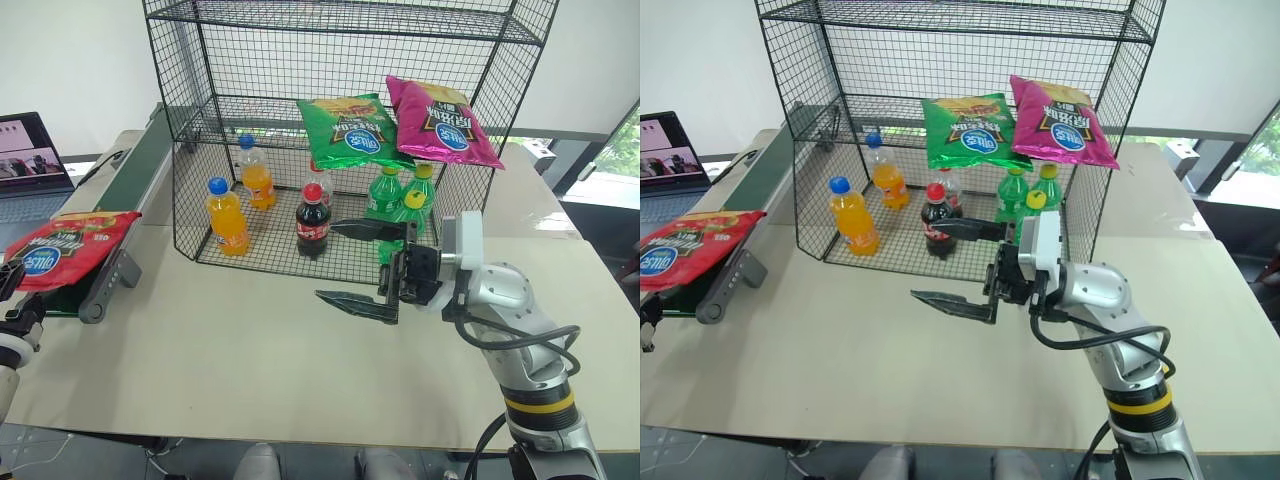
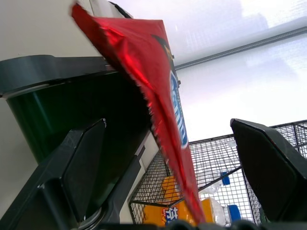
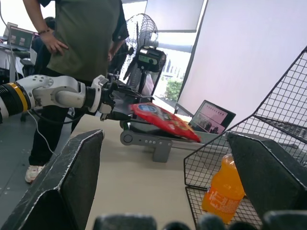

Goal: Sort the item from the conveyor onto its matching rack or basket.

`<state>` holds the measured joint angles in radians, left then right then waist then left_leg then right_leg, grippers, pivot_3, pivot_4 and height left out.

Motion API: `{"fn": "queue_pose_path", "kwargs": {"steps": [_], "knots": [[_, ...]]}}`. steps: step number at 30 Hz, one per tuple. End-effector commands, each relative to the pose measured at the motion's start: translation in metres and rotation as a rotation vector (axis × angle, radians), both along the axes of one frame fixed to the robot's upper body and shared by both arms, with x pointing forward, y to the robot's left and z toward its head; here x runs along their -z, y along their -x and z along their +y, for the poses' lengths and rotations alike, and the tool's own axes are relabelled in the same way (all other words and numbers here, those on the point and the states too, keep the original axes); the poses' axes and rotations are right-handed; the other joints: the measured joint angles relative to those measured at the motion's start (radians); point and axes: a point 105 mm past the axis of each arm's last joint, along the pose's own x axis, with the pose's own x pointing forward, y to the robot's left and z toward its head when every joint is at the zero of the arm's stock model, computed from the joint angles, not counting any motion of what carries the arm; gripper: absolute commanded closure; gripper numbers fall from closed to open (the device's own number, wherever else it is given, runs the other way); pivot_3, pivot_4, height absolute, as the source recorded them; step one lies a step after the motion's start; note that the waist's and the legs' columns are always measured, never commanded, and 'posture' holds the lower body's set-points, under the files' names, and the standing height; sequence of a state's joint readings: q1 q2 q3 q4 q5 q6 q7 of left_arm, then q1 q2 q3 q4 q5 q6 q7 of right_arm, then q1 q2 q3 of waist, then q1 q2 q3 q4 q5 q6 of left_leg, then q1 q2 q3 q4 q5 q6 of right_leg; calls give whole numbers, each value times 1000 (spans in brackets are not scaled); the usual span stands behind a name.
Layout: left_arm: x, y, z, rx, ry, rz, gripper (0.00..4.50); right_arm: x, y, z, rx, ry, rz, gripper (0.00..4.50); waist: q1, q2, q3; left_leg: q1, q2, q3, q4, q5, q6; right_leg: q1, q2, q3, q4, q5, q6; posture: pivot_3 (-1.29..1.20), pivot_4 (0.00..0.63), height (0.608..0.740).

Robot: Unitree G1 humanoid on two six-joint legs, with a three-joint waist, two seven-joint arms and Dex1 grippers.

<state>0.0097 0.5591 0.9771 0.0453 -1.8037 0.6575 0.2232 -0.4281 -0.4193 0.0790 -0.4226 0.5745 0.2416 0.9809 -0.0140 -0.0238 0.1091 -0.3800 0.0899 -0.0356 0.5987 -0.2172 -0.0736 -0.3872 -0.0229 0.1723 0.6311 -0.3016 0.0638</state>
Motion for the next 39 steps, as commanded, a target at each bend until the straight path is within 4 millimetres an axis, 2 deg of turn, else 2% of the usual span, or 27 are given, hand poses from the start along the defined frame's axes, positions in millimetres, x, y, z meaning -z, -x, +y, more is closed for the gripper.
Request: {"fn": "queue_pose_path", "kwargs": {"steps": [1,4,7,14,16,18,20,22,25,29,32,39], "knots": [[-12,-2,0,8,-38,-33,34,-14,5,-1,-15,-32,-65,0,0,0,0,0,0,0,0,0,0,0,0,0,0,0,0,0,150,740],[-13,-2,2,-2,-46,-40,34,-14,4,-1,-13,-32,-67,0,0,0,0,0,0,0,0,0,0,0,0,0,0,0,0,0,150,740],[-12,0,5,-20,-50,-38,803,-14,4,0,-13,-31,-70,0,-1,0,0,0,0,0,0,0,0,0,0,0,0,0,0,0,150,740],[-18,0,5,-16,-73,-63,3971,-12,5,0,-12,-28,-68,0,0,0,0,0,0,0,-1,0,0,0,0,0,0,0,0,0,150,740],[-24,-2,1,-2,-95,-75,4469,-11,5,-1,-8,-29,-67,0,0,0,0,0,0,0,-1,0,0,0,0,0,0,0,0,0,150,740],[-35,-5,-6,23,-145,-90,4469,-10,4,-2,0,-28,-66,0,0,0,0,0,0,0,-1,0,0,-1,0,0,0,0,0,0,150,740],[-67,-9,-27,110,-263,-186,4469,-7,2,-7,39,-27,-58,0,1,-1,0,0,0,0,-1,0,0,-1,0,0,0,0,0,0,150,740],[-86,-9,-45,187,-327,-255,4469,-5,0,-12,77,-31,-50,0,4,-4,2,-1,0,0,-2,1,-1,-1,0,-1,-1,0,0,0,150,740],[-102,-10,-67,294,-375,-313,4469,-3,0,-17,127,-42,-37,0,1,-2,2,-1,0,0,-2,1,-2,0,-1,-1,-2,0,0,0,150,740],[-125,-16,-115,508,-437,-404,4469,-2,2,-24,202,-53,-23,0,2,0,3,0,0,0,-5,1,-2,-1,-1,-1,-1,-1,-1,0,150,740],[-144,-25,-143,612,-460,-480,4469,-6,2,-26,244,-69,-27,0,0,-1,3,0,0,0,-5,2,-3,-1,-1,-1,-2,-1,-1,0,150,740],[-188,-57,-184,732,-441,-648,4469,-21,3,-24,300,-103,-62,0,2,-1,3,0,-1,-1,-5,2,-3,-1,-1,-1,-2,-1,-1,0,150,740]]}}
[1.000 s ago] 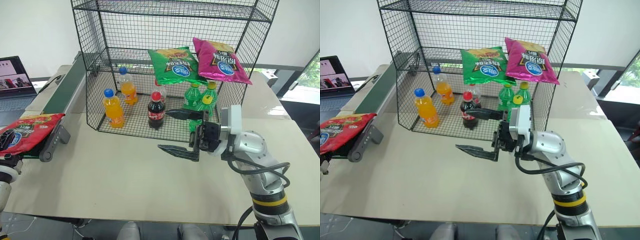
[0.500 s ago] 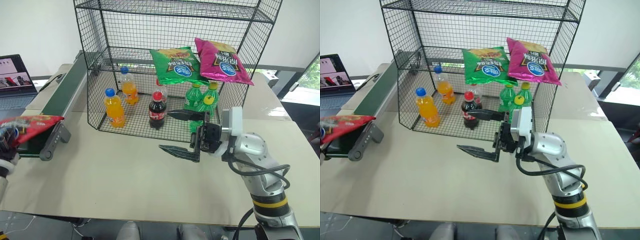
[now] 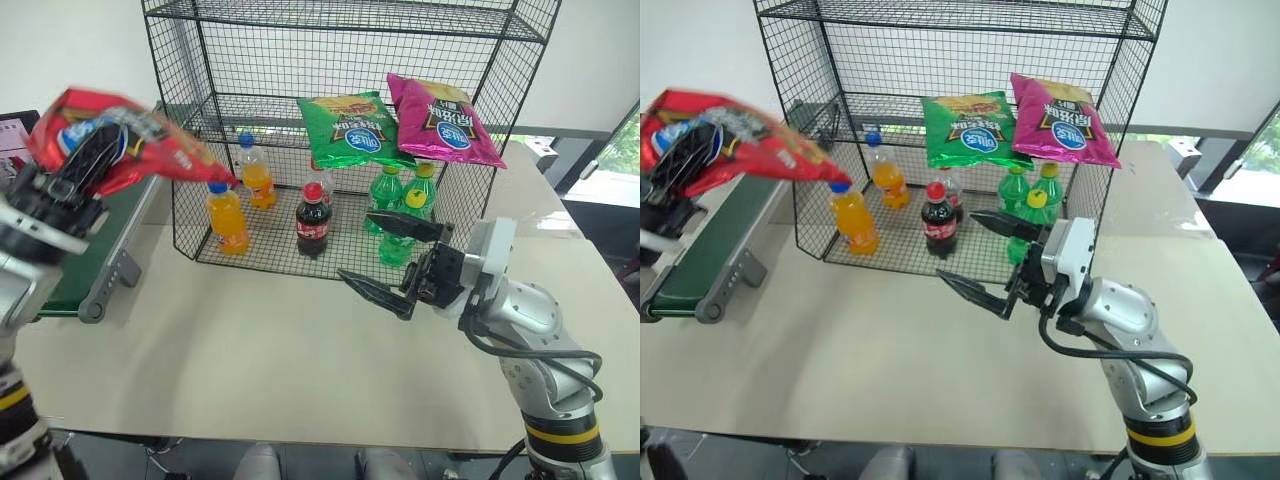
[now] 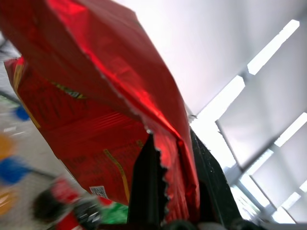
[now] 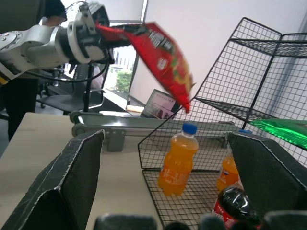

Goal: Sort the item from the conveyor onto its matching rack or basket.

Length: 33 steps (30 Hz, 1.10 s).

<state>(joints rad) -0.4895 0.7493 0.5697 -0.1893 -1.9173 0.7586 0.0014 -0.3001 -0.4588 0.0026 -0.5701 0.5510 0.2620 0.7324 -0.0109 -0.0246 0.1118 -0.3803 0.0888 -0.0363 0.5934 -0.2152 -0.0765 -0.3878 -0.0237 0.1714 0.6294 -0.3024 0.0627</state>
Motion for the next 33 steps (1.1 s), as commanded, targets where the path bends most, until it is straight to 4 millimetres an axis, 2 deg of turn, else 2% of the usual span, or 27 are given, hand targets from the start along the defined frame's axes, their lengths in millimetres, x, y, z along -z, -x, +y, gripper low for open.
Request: {"fn": "queue_pose_path", "kwargs": {"steps": [1,5,8,11,14,16,18,28,33], "knots": [[-20,-16,-8,23,40,-64,4469,-18,6,2,26,-17,-73,0,-1,0,0,0,0,0,0,0,0,0,0,0,0,0,0,0,150,740],[-21,-55,-4,-79,111,-45,4469,-27,3,4,64,-42,-102,0,-1,1,0,1,-1,0,0,0,0,0,0,0,0,0,0,0,150,740],[-10,-83,-1,-156,162,-4,4469,-33,1,2,115,-73,-116,0,-2,1,0,1,-1,-1,0,1,0,0,0,0,0,0,0,0,150,740],[4,-102,-10,-158,218,45,4469,-33,-2,2,156,-85,-117,0,0,1,0,0,-1,-1,0,1,-1,0,0,0,0,0,0,0,150,740],[15,-114,-25,-146,246,92,4469,-32,-2,3,177,-96,-112,0,1,1,0,-2,-1,-1,0,2,-1,0,0,0,-1,0,0,0,150,740],[17,-121,-40,-122,288,125,4469,-32,-3,2,192,-108,-103,0,6,0,0,-3,-1,-2,1,2,-1,0,0,0,-1,1,1,0,150,740],[18,-128,-48,-134,314,151,4469,-32,-4,1,201,-121,-92,0,10,0,0,-4,-1,-2,3,2,-1,0,0,0,-1,1,1,0,150,740],[9,-159,-53,-312,443,223,4469,-27,-6,2,198,-103,-87,0,11,0,0,-4,-2,-3,4,2,0,1,0,0,-1,1,2,0,150,740],[9,-166,-50,-348,456,239,4469,-26,-6,1,201,-101,-86,0,11,0,0,-4,-2,-3,4,2,0,1,0,0,-1,1,2,0,150,740]]}}
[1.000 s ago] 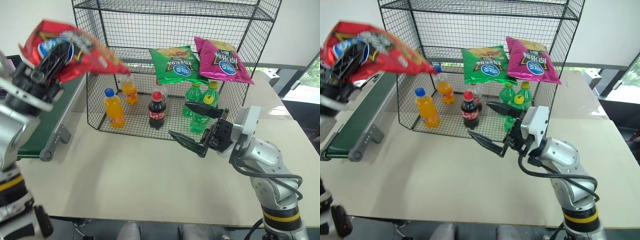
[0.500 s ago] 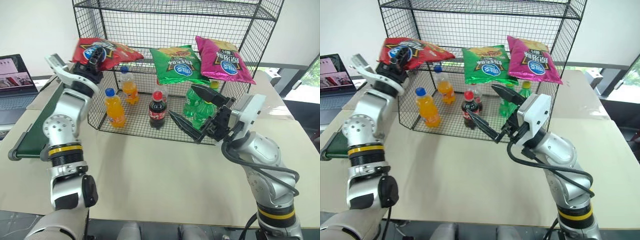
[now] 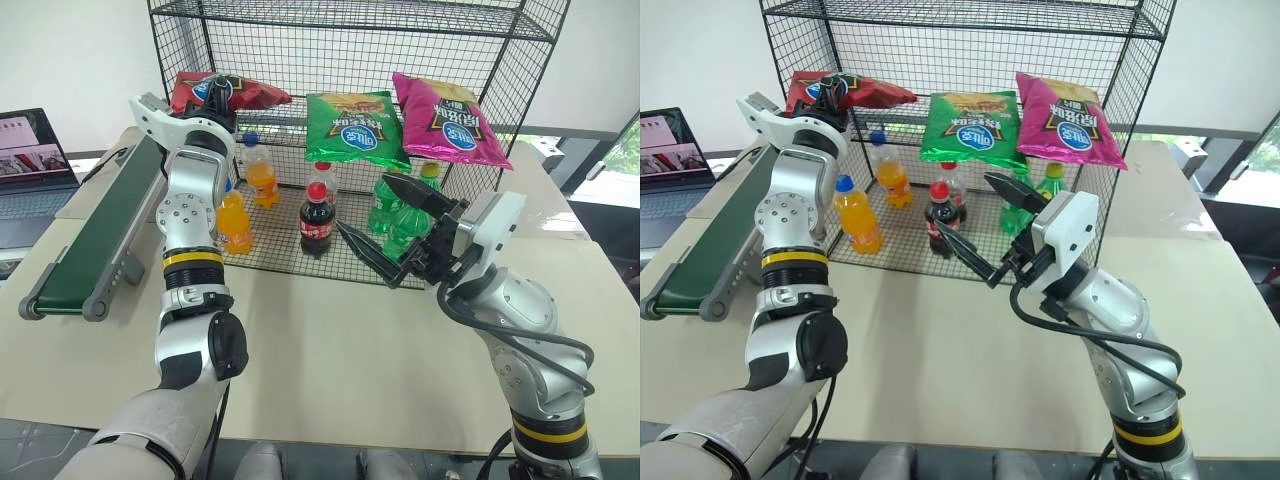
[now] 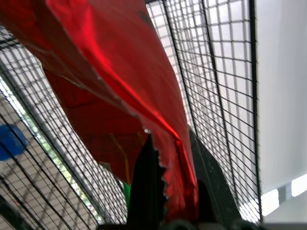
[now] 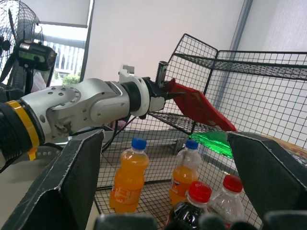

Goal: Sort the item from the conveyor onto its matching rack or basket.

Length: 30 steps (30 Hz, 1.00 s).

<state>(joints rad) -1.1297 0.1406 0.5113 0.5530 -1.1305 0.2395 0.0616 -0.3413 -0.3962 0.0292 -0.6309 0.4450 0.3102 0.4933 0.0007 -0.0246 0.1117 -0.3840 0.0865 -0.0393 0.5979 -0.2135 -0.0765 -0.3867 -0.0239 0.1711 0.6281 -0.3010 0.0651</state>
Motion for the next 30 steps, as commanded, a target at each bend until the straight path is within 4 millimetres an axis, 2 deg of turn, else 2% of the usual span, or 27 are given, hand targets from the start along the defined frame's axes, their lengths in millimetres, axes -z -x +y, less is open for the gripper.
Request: {"fn": "queue_pose_path", "kwargs": {"steps": [1,4,7,8,9,11,16,17,22,27,30], "knots": [[-17,1,2,-20,-5,-45,4469,-7,6,0,-4,-6,-43,0,0,0,0,0,0,0,0,0,0,0,0,0,0,0,0,0,150,740],[-18,0,0,-7,-19,-49,4469,-5,7,-1,-2,-9,-38,0,0,0,0,0,0,0,0,0,0,0,0,0,0,0,0,0,150,740],[-23,3,-3,14,-28,-70,3730,-3,9,1,-8,-12,-30,0,1,0,0,0,0,0,0,0,0,0,0,0,0,0,0,0,150,740],[-25,5,-5,21,-34,-79,3666,-2,9,2,-11,-12,-29,0,1,0,0,0,0,0,0,0,0,0,0,0,0,0,0,0,150,740],[-27,7,-6,29,-38,-87,3046,-1,9,2,-13,-12,-27,0,1,0,0,0,0,0,0,0,0,0,0,0,0,0,0,0,150,740],[-28,11,-7,35,-44,-94,2490,0,9,3,-15,-11,-25,0,0,0,0,0,0,0,0,0,0,0,0,0,0,0,0,0,150,740],[-22,23,2,13,-56,-76,320,-1,9,6,-22,-14,-23,0,0,0,0,1,0,0,0,0,0,0,0,0,1,0,0,0,150,740],[-22,28,4,9,-59,-73,18,-2,9,7,-26,-13,-24,0,-2,0,0,1,0,0,0,0,0,0,0,0,1,0,0,0,150,740],[-18,57,6,30,-107,-58,18,-4,8,8,-32,-12,-23,0,-2,0,0,0,0,-1,0,1,-1,0,0,0,1,0,0,0,150,740],[-18,93,-1,142,-261,-99,18,2,7,5,-30,-3,1,0,-1,0,0,0,0,-2,1,1,-1,1,0,0,2,0,0,0,150,740],[6,116,0,228,-488,-74,18,10,6,-1,-7,11,24,0,-4,0,0,1,0,-2,1,1,-1,1,0,0,3,0,0,0,150,740]]}}
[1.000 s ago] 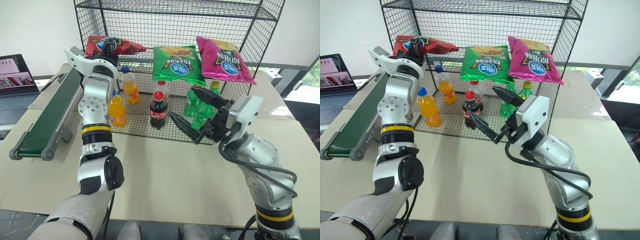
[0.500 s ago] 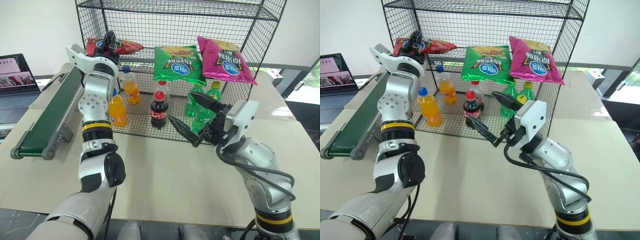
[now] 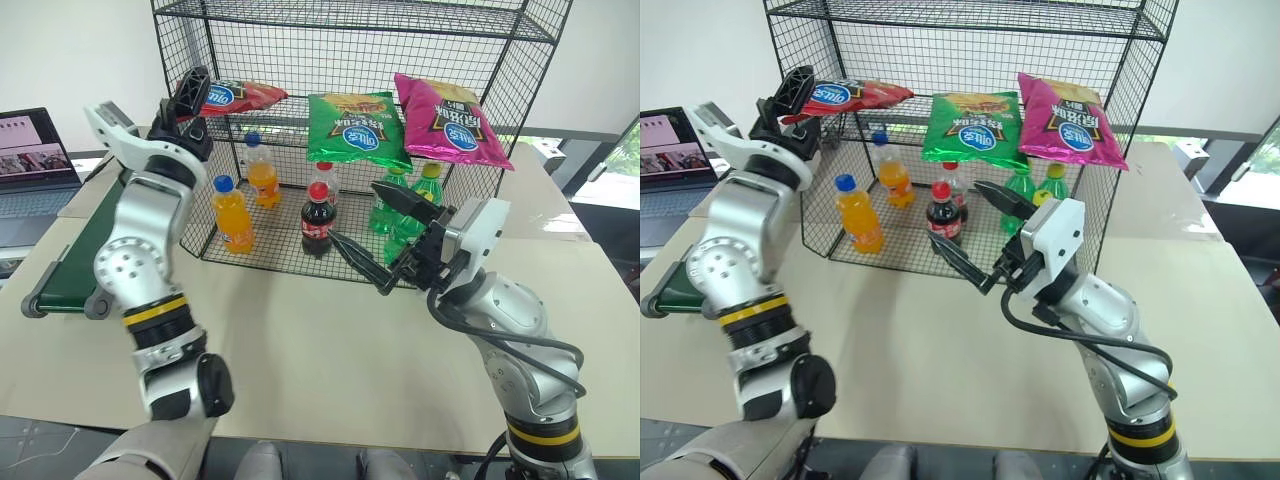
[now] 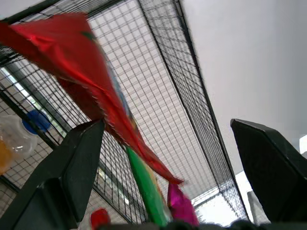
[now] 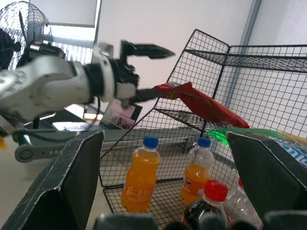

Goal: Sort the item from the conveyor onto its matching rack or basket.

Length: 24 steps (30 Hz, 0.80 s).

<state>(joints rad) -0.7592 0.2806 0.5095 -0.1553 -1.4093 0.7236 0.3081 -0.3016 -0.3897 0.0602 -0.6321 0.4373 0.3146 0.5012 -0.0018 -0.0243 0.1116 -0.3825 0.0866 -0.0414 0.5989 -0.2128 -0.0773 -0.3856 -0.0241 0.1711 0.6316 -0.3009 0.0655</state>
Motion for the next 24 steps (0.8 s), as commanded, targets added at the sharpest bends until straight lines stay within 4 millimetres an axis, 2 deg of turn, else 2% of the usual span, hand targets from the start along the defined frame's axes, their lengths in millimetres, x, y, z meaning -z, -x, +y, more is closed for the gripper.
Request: {"fn": "queue_pose_path", "kwargs": {"steps": [1,5,10,12,15,18,24], "knots": [[17,30,-12,125,-255,-11,18,-1,4,-9,28,-3,-15,0,-3,0,0,0,0,0,0,0,0,0,0,0,0,0,0,0,150,740],[81,40,-10,118,-666,96,18,31,-11,-31,233,-6,117,0,-11,1,0,1,0,0,-2,0,-1,-1,0,0,-1,0,0,0,150,740],[146,24,-9,-50,-1103,126,18,75,-17,-50,432,-8,252,0,-1,2,1,0,-1,0,-4,1,-3,-1,-1,0,-2,-1,-1,0,150,740],[170,20,-12,-92,-1174,117,18,95,-19,-61,534,-4,286,0,-1,2,0,0,-1,0,-5,2,-4,-1,-1,0,-3,-1,-1,0,150,740],[188,19,-21,-107,-1214,71,18,112,-21,-73,651,-5,309,0,-5,2,0,-1,-2,0,-6,2,-4,-2,-1,0,-4,-1,-1,0,150,740],[191,21,-32,-76,-1175,37,18,115,-20,-78,707,-8,310,0,-9,2,0,-2,-1,0,-7,2,-3,-3,0,0,-3,-1,-1,0,150,740],[200,21,-32,-77,-1183,38,18,120,-20,-85,741,-6,318,0,-12,3,-1,-1,-1,0,-6,1,-2,-2,0,1,-3,-1,-1,0,150,740]]}}
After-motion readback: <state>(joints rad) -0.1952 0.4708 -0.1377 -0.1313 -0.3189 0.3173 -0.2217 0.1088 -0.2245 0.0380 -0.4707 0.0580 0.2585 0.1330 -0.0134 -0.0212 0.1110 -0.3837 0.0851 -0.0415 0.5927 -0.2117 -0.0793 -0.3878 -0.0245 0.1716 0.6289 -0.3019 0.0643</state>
